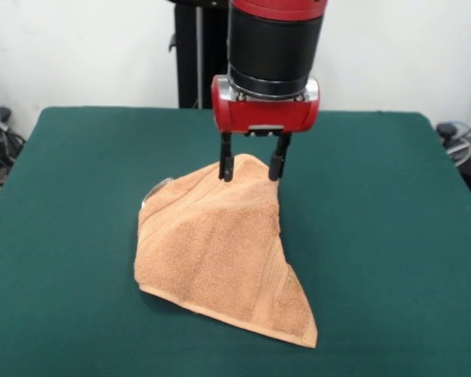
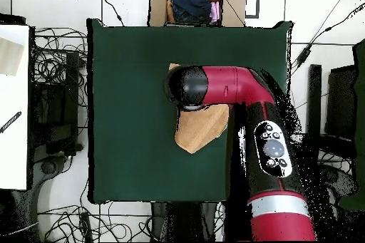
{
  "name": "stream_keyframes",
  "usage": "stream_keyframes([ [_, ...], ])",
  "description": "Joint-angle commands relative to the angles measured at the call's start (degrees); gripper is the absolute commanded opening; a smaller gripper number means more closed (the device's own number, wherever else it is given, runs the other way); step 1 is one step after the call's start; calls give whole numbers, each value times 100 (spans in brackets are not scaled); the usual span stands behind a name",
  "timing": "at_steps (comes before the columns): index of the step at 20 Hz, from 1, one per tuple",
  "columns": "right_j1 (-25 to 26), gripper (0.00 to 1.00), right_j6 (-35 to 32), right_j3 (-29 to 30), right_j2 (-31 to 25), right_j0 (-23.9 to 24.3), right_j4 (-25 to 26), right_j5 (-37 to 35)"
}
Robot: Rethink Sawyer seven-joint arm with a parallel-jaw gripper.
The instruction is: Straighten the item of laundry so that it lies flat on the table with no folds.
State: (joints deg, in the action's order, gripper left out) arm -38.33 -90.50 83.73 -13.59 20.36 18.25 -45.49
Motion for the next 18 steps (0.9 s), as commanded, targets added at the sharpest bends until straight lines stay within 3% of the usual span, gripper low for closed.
stream_keyframes([
  [1,127,100,-83,13,111,-136,460,250],
  [12,128,100,-279,44,87,-138,681,331],
  [18,95,100,-865,220,344,-440,814,506],
])
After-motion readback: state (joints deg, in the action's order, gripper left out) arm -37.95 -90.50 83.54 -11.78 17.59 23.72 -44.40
